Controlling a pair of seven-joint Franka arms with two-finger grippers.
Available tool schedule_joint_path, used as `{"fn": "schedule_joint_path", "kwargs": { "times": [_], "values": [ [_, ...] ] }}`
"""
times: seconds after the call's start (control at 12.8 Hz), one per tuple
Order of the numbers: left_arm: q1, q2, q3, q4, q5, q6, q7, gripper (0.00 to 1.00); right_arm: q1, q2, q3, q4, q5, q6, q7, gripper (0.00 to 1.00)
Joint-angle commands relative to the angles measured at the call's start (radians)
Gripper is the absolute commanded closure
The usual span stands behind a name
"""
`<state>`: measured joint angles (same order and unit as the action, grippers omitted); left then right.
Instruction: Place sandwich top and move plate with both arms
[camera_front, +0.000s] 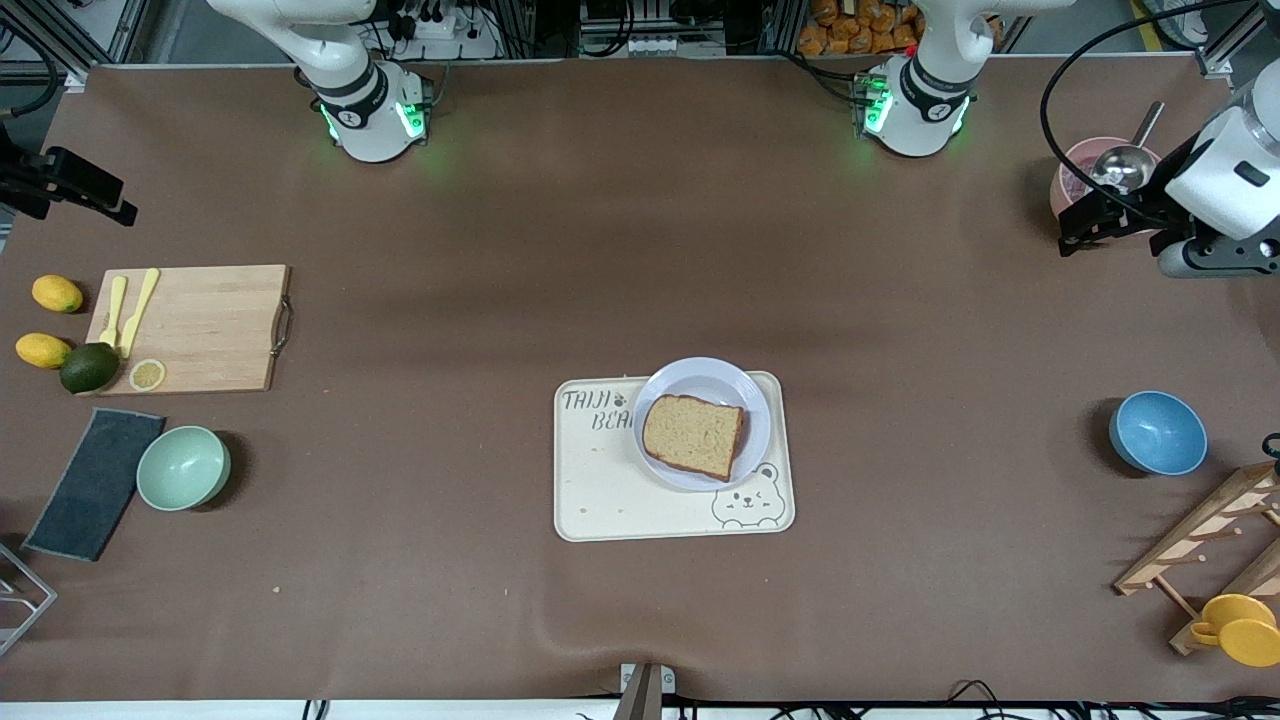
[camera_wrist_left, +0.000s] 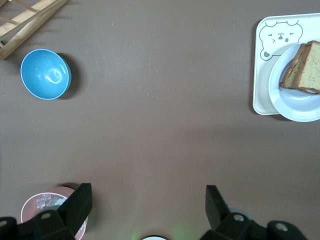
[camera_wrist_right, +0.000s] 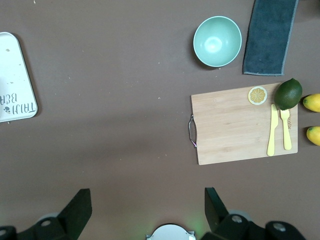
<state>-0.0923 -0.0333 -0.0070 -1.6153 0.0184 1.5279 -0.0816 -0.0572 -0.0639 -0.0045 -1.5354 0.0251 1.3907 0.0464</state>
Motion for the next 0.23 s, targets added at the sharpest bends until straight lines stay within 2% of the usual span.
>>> {"fn": "schedule_joint_path", "kwargs": {
  "times": [0.0, 0.16],
  "values": [
    [-0.014, -0.002, 0.012, 0.027, -0.008, -0.002, -0.001, 0.00, 0.003, 0.013, -0.003, 0.026, 0.015, -0.015, 0.016, 0.00],
    [-0.024, 0.018, 0.012, 0.041, 0.003, -0.011, -0.001, 0.00, 0.003, 0.012, -0.003, 0.027, 0.015, -0.015, 0.016, 0.00]
  ]
}}
